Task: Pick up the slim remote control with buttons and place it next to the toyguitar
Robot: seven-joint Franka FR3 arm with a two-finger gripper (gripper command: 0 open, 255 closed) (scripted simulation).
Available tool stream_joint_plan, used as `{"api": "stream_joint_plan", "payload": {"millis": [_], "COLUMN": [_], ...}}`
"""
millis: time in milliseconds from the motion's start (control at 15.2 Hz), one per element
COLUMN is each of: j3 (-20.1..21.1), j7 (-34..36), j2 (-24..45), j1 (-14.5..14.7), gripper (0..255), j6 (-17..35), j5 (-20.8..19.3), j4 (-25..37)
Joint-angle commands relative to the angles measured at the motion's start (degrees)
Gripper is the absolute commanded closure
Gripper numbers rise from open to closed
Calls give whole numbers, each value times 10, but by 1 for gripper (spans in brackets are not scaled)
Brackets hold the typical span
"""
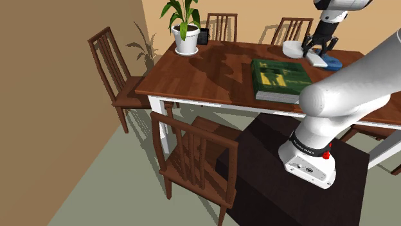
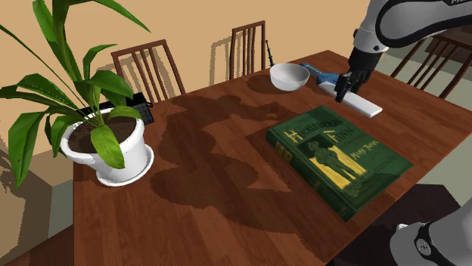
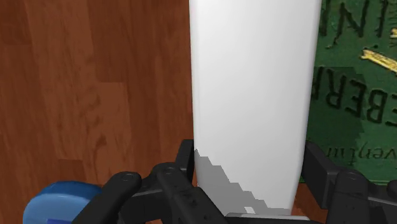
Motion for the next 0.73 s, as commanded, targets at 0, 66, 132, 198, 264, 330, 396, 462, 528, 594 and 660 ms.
{"api": "stream_joint_plan", "payload": {"millis": [0,66,132,198,264,330,396,462,528,594,660], "j3": [-20,-30,-40,-50,-61,-71,-82,-93,-105,-116,-128], "j7": [-29,-43,-57,-72,-86,-101,-116,-132,-148,-164,-180], "j2": [-5,-6,-6,-5,-3,-1,2,6,11,16,22], "j1": [-14,-20,-26,-31,-36,-41,-46,-50,-54,-58,-61], "gripper": [255,255,255,255,255,255,255,255,255,255,255], "j6": [-5,-6,-6,-6,-7,-7,-7,-7,-7,-6,-6], "j5": [-9,-13,-16,-19,-22,-24,-26,-27,-27,-27,-26], "j4": [3,5,7,10,13,17,22,27,33,40,47]}}
